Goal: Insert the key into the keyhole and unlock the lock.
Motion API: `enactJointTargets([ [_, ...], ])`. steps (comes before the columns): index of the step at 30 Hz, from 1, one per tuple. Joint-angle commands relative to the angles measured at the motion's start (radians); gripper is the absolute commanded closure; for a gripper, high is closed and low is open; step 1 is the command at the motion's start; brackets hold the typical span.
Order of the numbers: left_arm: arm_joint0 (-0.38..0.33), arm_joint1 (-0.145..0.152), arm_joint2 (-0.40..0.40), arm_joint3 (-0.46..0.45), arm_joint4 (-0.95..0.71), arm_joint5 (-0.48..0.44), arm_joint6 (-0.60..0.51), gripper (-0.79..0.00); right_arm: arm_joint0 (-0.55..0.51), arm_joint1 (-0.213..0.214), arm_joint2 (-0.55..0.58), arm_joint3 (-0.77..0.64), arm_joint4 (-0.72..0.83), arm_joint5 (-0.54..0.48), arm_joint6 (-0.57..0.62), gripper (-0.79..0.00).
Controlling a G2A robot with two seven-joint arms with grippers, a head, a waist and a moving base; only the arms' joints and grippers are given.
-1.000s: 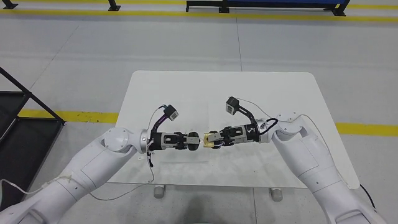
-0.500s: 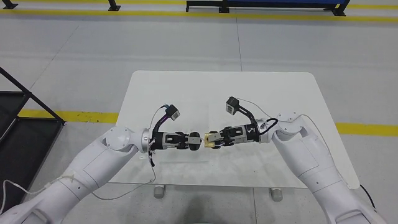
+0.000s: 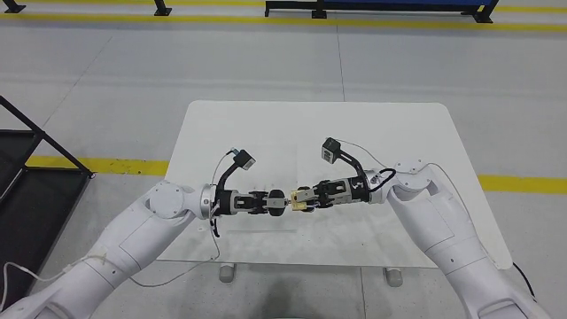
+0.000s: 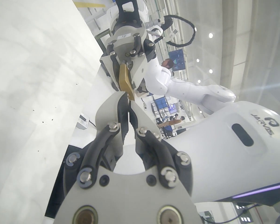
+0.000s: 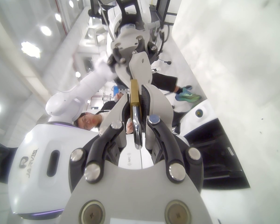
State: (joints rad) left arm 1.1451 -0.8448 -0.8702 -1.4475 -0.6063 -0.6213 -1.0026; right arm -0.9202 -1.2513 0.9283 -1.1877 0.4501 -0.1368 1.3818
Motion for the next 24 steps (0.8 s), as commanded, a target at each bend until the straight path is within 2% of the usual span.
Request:
enactJointTargets([
  [1, 0.007, -0.001, -0.008, -0.005, 0.021, -0.011, 0.015, 0.000, 0.000, 0.000, 0.000, 0.000, 0.000, 0.000, 0.000, 0.000],
  [24, 0.088, -0.007, -0.096, -0.082, 0.333, -0.126, 0.212, 0.000, 0.000, 0.000, 0.000, 0.000, 0.000, 0.000, 0.000, 0.000],
])
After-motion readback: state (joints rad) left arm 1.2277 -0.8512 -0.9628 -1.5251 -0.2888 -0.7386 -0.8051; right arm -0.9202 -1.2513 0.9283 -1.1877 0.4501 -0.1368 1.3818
